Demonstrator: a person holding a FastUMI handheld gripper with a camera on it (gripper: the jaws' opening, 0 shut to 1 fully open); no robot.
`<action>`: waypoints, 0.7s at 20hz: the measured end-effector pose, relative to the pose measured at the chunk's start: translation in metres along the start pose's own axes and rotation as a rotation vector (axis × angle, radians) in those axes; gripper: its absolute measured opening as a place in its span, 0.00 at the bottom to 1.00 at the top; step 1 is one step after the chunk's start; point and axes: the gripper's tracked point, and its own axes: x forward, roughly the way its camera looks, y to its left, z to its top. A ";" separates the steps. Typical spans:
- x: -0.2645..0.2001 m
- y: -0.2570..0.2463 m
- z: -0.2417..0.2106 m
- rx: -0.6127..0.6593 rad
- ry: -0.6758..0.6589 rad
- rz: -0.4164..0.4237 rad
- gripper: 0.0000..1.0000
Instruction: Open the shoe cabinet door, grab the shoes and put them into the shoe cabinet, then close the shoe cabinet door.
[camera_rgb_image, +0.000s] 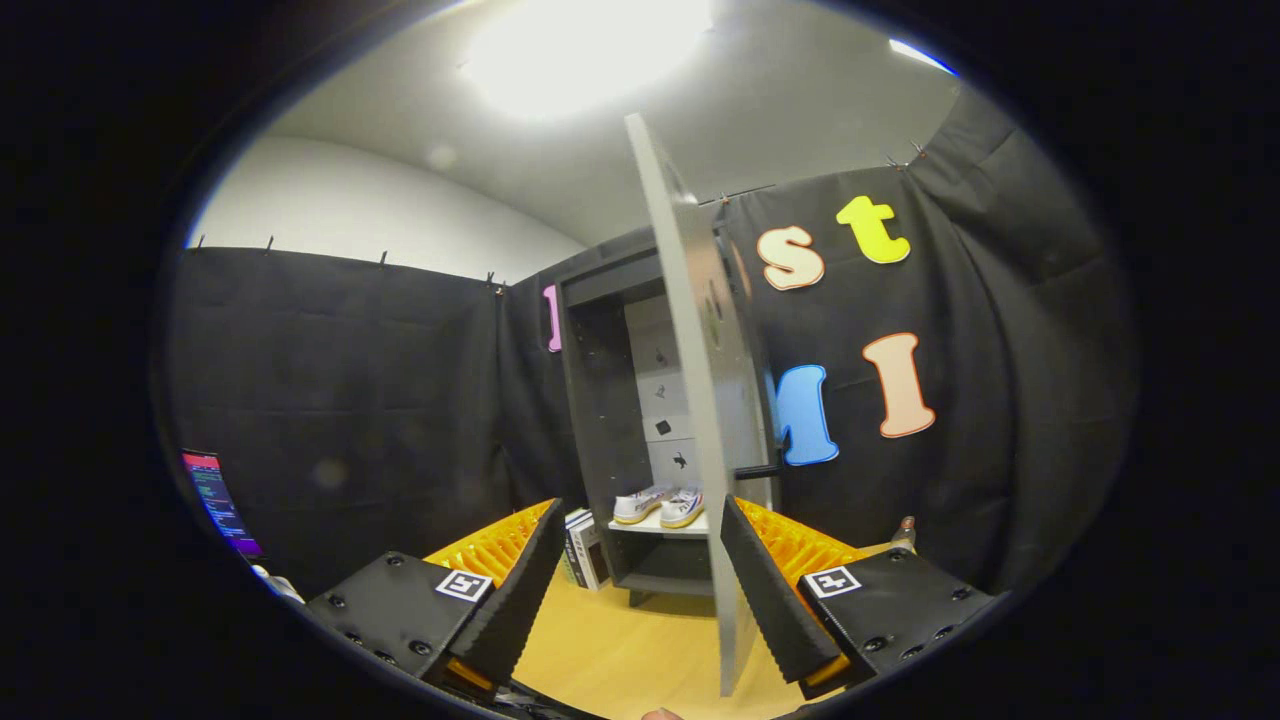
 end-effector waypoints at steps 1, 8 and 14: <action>-0.002 -0.015 0.001 0.005 -0.001 -0.023 0.97; 0.024 -0.075 -0.019 0.074 0.035 -0.044 0.97; 0.057 -0.065 -0.042 0.104 0.133 0.131 0.98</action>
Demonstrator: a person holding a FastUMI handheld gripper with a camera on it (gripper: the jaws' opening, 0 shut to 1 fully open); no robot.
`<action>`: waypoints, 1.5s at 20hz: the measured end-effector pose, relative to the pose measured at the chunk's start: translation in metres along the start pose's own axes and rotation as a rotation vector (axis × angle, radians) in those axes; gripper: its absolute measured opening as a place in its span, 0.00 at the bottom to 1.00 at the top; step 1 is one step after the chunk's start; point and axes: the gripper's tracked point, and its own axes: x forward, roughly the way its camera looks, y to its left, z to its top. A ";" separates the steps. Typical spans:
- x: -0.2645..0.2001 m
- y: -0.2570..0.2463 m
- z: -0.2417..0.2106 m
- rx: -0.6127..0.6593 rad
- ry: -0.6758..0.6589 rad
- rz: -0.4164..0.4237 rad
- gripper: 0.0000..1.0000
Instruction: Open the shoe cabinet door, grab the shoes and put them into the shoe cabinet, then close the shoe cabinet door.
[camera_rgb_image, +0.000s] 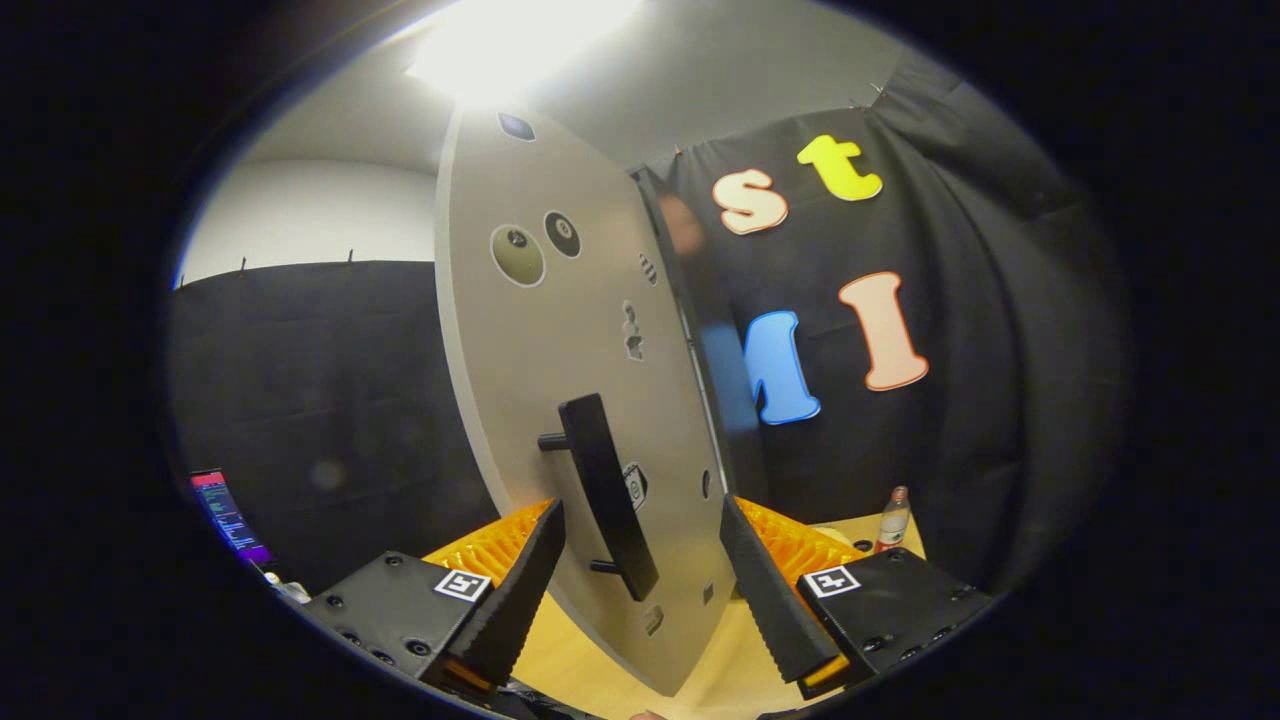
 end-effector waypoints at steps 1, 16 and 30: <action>0.000 0.003 -0.001 -0.005 0.018 0.037 0.96; 0.059 0.079 -0.020 -0.023 0.071 0.258 0.95; 0.137 0.131 -0.037 0.004 0.085 0.232 0.95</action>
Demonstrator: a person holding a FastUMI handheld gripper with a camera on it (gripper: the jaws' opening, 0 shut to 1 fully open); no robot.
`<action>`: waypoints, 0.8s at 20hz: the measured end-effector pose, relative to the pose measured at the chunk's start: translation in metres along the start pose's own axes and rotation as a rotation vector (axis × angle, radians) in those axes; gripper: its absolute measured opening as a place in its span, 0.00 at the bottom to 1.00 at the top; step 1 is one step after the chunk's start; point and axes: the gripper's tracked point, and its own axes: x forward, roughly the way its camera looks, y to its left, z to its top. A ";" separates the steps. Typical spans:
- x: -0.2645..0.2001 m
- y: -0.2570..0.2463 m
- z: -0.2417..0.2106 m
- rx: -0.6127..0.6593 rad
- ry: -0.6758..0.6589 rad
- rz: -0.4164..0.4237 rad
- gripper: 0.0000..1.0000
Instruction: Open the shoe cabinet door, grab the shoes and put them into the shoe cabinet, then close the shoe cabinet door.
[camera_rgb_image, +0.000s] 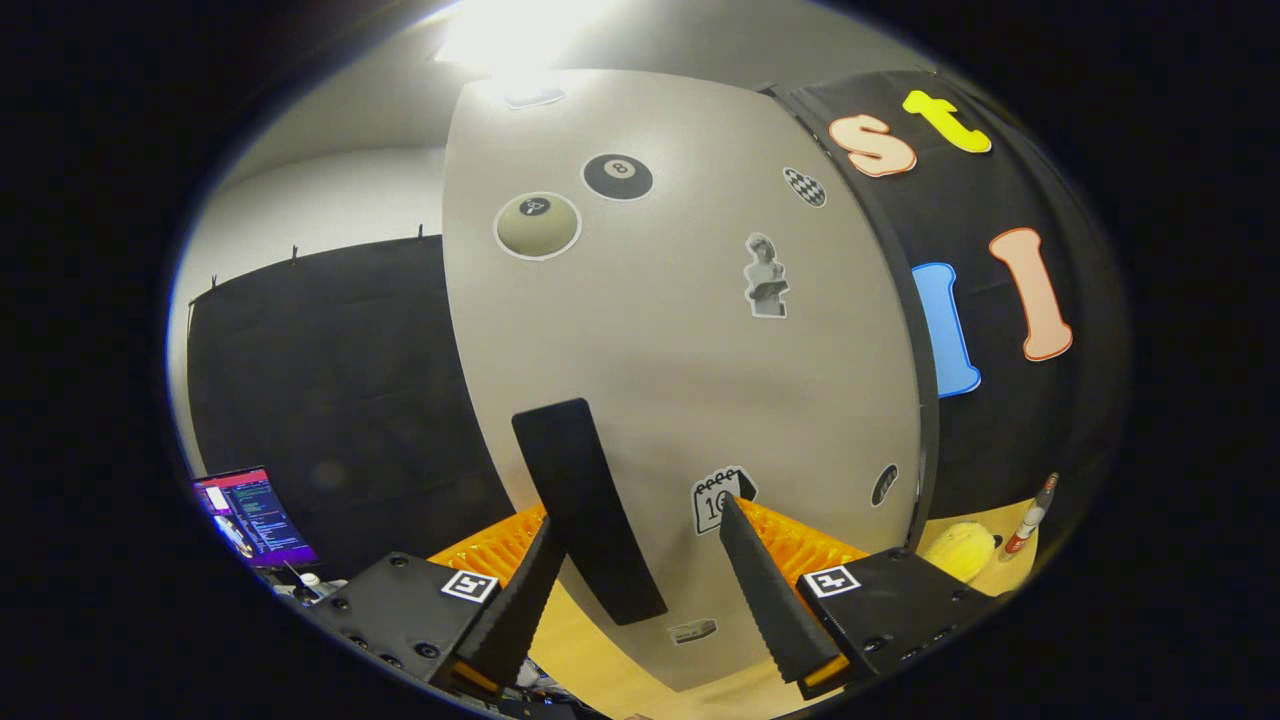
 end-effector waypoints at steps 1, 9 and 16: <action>0.007 0.003 -0.001 0.004 0.001 0.004 0.95; 0.041 0.020 -0.003 0.031 0.004 -0.005 0.96; 0.057 0.030 -0.002 -0.014 -0.037 -0.094 0.97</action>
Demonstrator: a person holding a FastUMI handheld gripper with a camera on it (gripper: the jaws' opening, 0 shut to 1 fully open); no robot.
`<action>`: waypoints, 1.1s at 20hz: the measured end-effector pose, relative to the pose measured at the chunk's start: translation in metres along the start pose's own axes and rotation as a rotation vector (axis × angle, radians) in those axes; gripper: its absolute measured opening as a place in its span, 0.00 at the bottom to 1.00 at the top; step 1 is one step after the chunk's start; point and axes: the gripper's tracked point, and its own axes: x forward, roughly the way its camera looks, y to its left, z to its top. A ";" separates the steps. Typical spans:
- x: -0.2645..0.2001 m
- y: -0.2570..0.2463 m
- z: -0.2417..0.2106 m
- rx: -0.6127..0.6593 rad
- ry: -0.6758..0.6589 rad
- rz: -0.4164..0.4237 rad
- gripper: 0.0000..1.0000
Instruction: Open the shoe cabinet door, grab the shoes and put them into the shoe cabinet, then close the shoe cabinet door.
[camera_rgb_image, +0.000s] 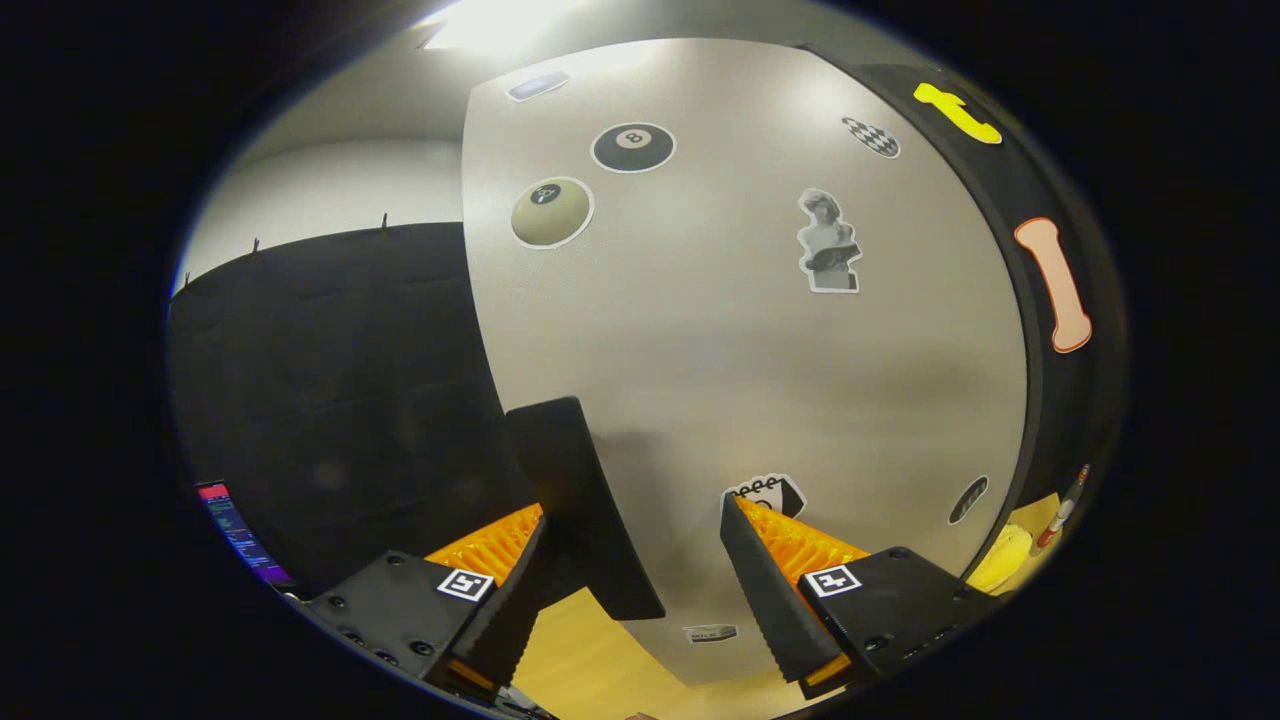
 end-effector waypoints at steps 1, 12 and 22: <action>0.000 0.000 0.000 -0.014 -0.013 -0.018 0.97; -0.038 0.013 0.008 -0.183 -0.063 -0.137 0.98; -0.137 -0.033 0.017 -0.316 -0.183 -0.270 0.98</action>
